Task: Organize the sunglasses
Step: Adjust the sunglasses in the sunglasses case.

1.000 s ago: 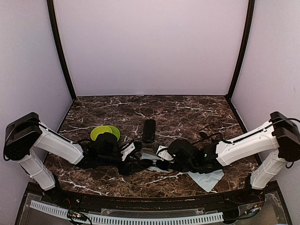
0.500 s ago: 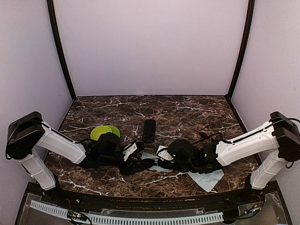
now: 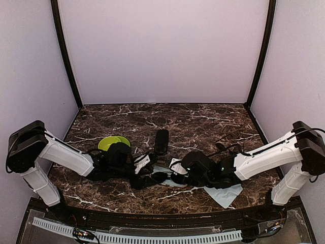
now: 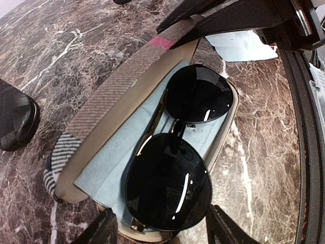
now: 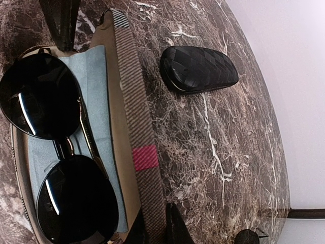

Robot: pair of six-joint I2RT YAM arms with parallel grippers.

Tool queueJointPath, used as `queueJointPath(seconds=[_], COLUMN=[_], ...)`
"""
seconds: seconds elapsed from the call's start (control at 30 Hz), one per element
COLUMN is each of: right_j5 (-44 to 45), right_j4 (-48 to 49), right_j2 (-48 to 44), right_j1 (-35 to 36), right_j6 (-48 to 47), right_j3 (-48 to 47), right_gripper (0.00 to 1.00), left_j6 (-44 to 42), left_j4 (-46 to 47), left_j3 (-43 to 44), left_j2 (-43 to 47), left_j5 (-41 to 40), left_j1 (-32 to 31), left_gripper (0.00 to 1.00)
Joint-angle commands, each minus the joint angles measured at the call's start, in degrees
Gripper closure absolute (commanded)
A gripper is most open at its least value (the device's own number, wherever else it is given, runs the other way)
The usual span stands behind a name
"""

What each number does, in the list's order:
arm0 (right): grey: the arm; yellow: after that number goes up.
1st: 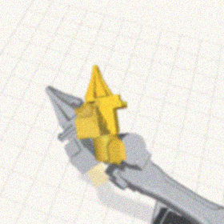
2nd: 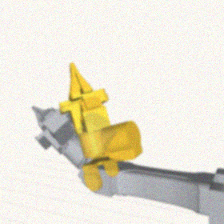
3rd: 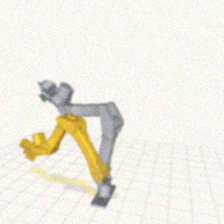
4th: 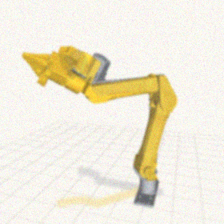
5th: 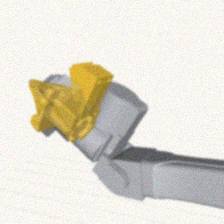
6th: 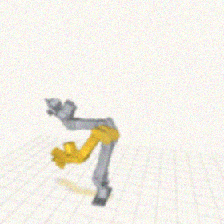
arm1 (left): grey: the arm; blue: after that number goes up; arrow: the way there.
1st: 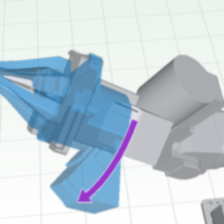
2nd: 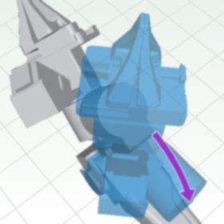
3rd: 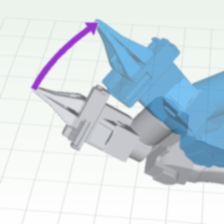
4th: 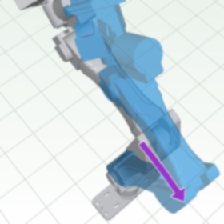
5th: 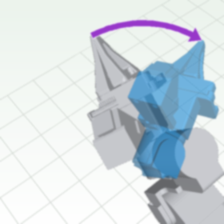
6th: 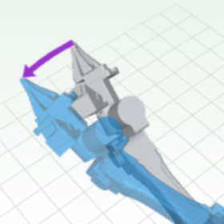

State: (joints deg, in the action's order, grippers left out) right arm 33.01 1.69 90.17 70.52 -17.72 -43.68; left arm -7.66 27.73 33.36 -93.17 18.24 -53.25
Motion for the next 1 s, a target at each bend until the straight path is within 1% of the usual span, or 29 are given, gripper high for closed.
queueJointPath(seconds=[0.0,0.17,0.83,0.97], right_j5=[0.58,0.51,1.19,1.67], right_j4=[3.18,3.09,2.72,2.37], right_j2=[-0.08,-0.02,0.4,0.59], right_j1=[0.62,0.68,1.1,1.15], right_j6=[0.07,0.22,0.05,-0.04], right_j3=[-1.06,-0.98,-1.32,-1.64], right_gripper=[1.0,1.0,1.0,1.0], left_j6=[-1.87,-2.97,-1.91,-1.96], left_j4=[-2.49,-4.24,-3.08,-3.11], left_j3=[1.73,2.49,1.82,1.42], left_j2=[1.29,1.17,2.7,3.5], left_j5=[-1.9,-2.59,-10.14,-9.52], left_j1=[-0.2,-0.18,-0.18,-0.18], left_gripper=[0.38,0.4,0.41,0.4])
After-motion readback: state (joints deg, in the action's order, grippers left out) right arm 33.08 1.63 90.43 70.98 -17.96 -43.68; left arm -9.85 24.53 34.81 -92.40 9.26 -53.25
